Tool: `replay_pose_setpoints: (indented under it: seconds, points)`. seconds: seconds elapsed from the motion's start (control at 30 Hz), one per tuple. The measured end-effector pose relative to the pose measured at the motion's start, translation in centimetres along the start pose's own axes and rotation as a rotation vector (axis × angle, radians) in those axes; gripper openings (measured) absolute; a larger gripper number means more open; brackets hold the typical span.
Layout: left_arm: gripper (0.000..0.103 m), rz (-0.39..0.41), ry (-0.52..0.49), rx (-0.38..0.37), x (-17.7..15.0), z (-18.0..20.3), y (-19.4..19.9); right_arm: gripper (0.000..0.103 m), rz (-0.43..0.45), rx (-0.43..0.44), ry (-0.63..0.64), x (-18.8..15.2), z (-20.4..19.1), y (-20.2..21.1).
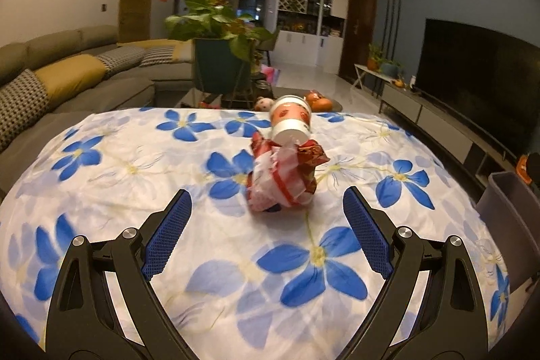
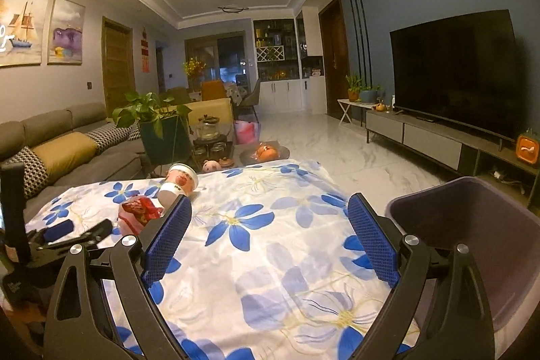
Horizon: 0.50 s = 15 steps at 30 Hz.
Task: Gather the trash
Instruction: 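Grasp the red-and-white paper wrapper with the left tool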
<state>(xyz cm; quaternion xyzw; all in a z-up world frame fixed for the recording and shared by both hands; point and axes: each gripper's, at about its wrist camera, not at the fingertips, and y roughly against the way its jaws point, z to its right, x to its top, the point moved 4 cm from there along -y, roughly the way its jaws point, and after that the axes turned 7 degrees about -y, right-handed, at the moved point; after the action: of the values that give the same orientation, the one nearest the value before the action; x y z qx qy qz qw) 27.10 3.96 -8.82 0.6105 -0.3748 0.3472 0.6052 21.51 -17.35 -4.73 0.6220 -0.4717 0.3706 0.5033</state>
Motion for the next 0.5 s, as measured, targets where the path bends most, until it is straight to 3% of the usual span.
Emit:
replay_pose_setpoints:
  seconds: [0.33, 0.43, 0.5]
  points:
    - [0.086, -0.119, 0.021, -0.053, 0.8, -0.7, -6.2, 0.091, -0.038, 0.041, 0.021, 0.2, -2.7, -3.5]
    - [0.071, -0.148, 0.026, -0.093, 0.6, -0.6, -7.2, 0.091, -0.054, 0.058, 0.031, 0.0, -3.6, -4.5]
    - [0.051, -0.184, 0.026, -0.126, 0.3, -0.4, -8.1, 0.091, -0.061, 0.062, 0.043, -0.2, -4.3, -5.0]
